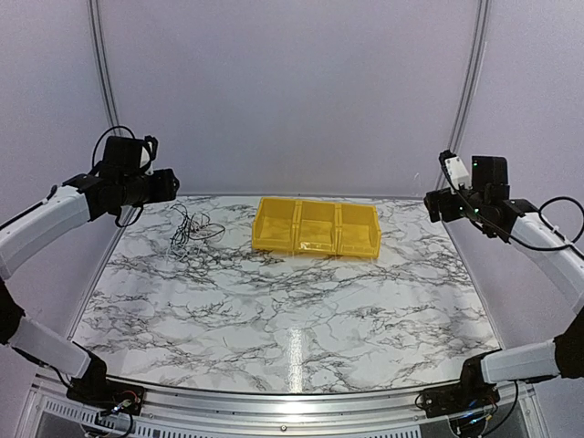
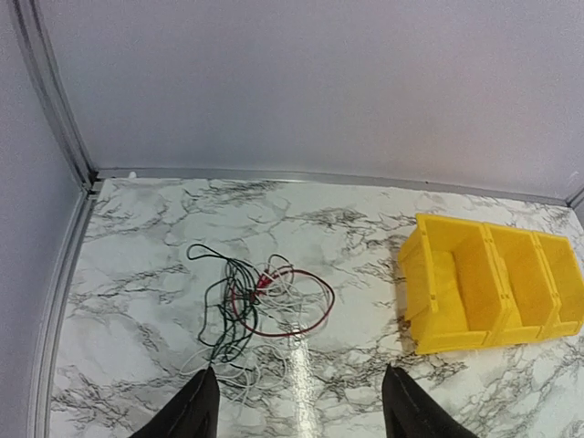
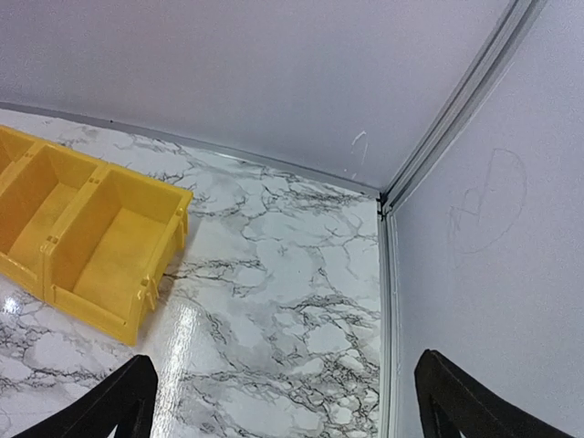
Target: Untangle the cables
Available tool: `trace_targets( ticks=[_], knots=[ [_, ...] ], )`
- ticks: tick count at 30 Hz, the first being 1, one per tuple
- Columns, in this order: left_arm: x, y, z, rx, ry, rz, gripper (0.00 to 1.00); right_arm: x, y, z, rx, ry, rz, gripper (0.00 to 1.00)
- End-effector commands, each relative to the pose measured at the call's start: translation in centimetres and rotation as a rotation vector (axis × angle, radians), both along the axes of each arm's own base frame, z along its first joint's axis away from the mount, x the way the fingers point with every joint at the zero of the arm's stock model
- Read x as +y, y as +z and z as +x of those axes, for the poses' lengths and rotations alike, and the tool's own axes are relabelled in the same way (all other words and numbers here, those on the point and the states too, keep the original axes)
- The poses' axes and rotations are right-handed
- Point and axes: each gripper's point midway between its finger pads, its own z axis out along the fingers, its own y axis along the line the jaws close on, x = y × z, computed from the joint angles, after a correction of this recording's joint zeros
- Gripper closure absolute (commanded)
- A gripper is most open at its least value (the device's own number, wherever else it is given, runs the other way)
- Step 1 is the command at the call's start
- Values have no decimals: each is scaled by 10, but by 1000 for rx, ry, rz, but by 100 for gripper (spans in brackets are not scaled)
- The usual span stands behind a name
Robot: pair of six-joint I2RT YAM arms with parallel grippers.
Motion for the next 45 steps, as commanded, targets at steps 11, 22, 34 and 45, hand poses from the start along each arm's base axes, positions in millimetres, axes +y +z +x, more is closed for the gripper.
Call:
trace_targets(
  ticks=[11,22,34,45],
  knots=[
    [-77,-57,-14,332,-49,-64,46,122,-23,-23,90,652,73,17],
    [-79,-99,-2,451,24,3,58,234,-56,-73,184,1057,47,79],
    [-24,-66,49,385,229,-140,58,231,-56,-63,191,984,18,41],
    [-86,-78,74,439,-172,-128,60,219,-57,-62,219,968,-78,30]
  ],
)
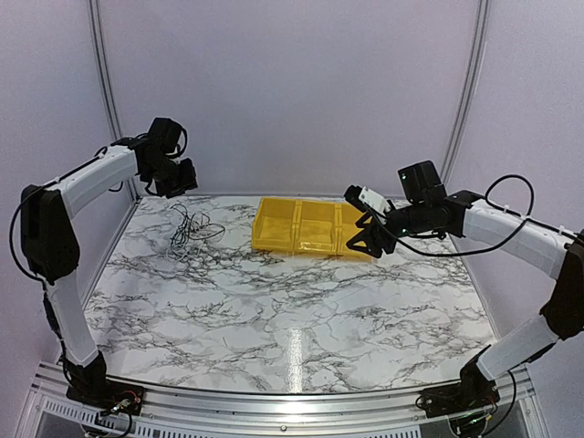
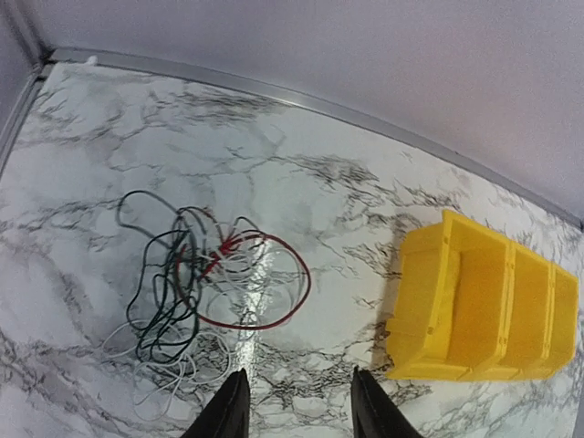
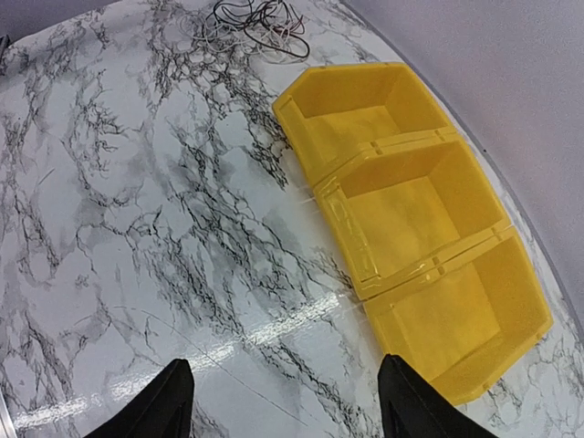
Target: Untangle the cables
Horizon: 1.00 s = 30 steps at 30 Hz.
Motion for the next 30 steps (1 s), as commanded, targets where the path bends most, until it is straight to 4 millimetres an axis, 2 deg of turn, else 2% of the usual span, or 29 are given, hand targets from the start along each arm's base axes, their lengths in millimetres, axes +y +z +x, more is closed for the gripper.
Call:
trace_targets(
  ticks=[1,3,4,5,6,7,8,11,12,18,24,30],
  knots=[
    [-55,-27,-4,49,-334,20,61,-2,9,-4,-28,42,-57,30],
    [-54,-49,-9,100,-361,51,63,-2,1,-12,-13,102,-93,27],
    [-56,-59,-12,123,-392,55,63,-2,-1,-15,0,128,-104,22],
    [-59,-68,-16,141,-425,54,62,-1,-2,-16,4,143,-111,10],
    [-63,-76,-20,157,-459,57,60,-1,-2,-14,-6,147,-116,3],
    [-66,-84,-22,168,-491,66,59,-1,-2,-12,-22,150,-121,2],
    [-68,-90,-24,176,-516,80,57,-2,-2,-11,-39,157,-126,2],
    [-71,-105,-22,202,-513,97,45,-2,-4,-3,-54,158,-141,2],
    [-71,-109,-20,206,-506,108,44,-2,-4,-2,-52,165,-135,3],
    [-78,-120,-2,173,-497,264,48,7,-12,8,-16,166,-78,8],
    [-57,-137,12,176,-464,443,53,12,-13,13,-13,158,-47,10],
    [-51,-153,24,187,-455,510,58,13,-18,18,6,160,-58,11]
  ],
)
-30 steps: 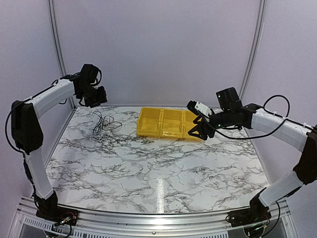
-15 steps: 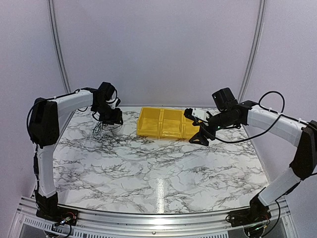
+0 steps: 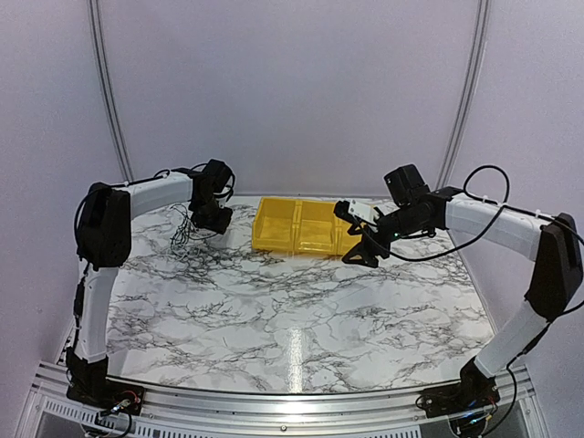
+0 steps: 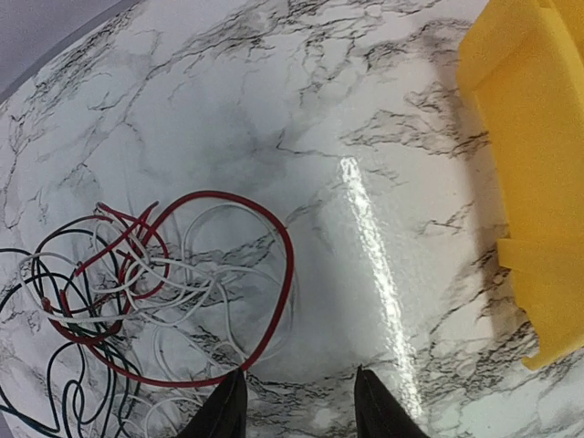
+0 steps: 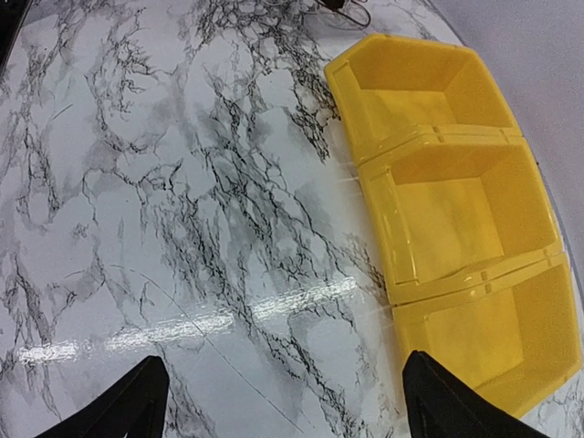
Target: Untangle the cables
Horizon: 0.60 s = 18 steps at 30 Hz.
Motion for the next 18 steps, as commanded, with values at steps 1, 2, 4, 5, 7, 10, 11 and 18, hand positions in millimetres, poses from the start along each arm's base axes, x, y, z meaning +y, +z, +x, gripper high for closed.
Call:
trace_targets(
  ticks=[1,2,4,5,7,10,11,18],
  knots=[
    [14,-17,11,-2,4,98,60,9,17,15,-24,5,40,12],
    [13,-19,13,-2,4,97,60,10,18,17,-22,3,39,12],
    [14,-24,18,-5,13,106,63,9,18,21,-21,-15,34,12],
    [15,-27,20,-6,18,114,64,9,18,23,-23,-20,32,12],
    [13,-31,25,-9,19,109,67,9,18,24,-22,-22,30,12],
    [10,-34,31,-12,26,92,74,9,17,23,-10,-20,24,12],
    [11,-33,32,-15,30,94,78,9,17,22,-5,-18,24,12],
    [22,-25,30,-27,40,118,97,11,13,22,18,-24,33,13]
  ],
)
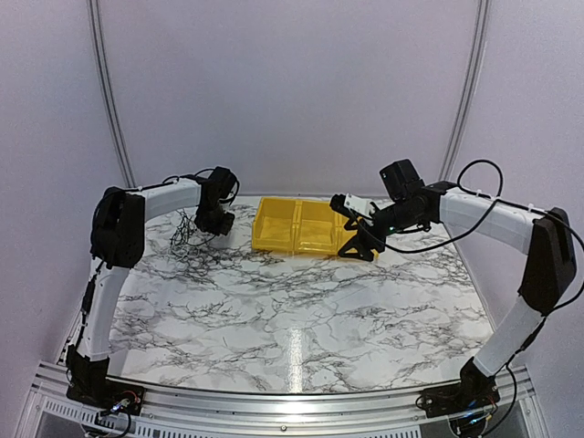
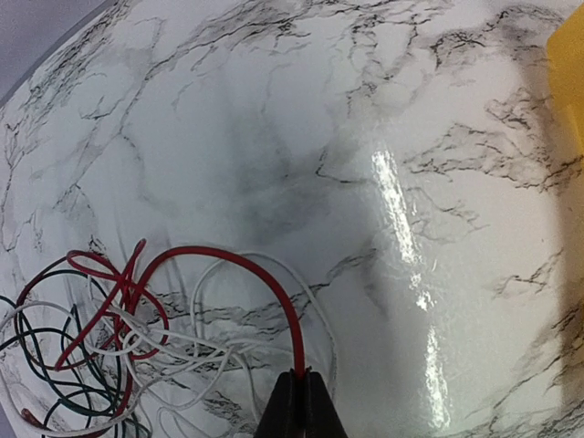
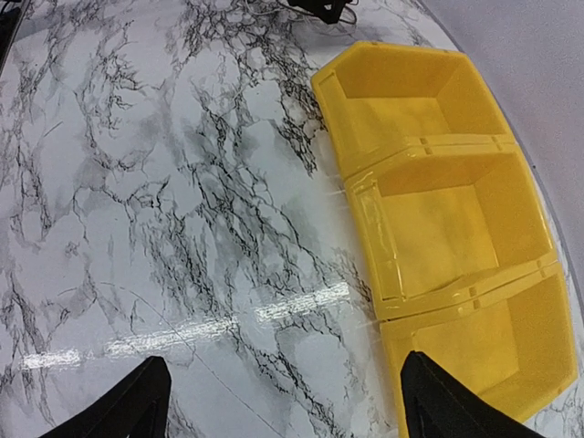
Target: Untangle the cables
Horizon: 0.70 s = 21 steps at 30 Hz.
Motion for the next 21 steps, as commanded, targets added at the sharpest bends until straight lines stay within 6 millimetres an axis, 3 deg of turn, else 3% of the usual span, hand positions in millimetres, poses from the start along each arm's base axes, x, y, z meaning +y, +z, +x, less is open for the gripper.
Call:
trace_targets(
  ticks=[1,4,10,18,21],
  knots=[
    [11,15,2,-20,14,9,99,3,8,6,10,-11,23,13],
    [13,26,1,-35,6,9,100,5,8,7,12,-10,28,13],
    [9,80,-11,-94,-15,-62,100,8,8,6,27,-4,46,14],
    [14,157,-59,-166,-54,-178,100,20,21,8,14,20,94,16],
    [9,177,-78,-179,-105,-244,100,30,32,10,0,53,122,23]
  ],
)
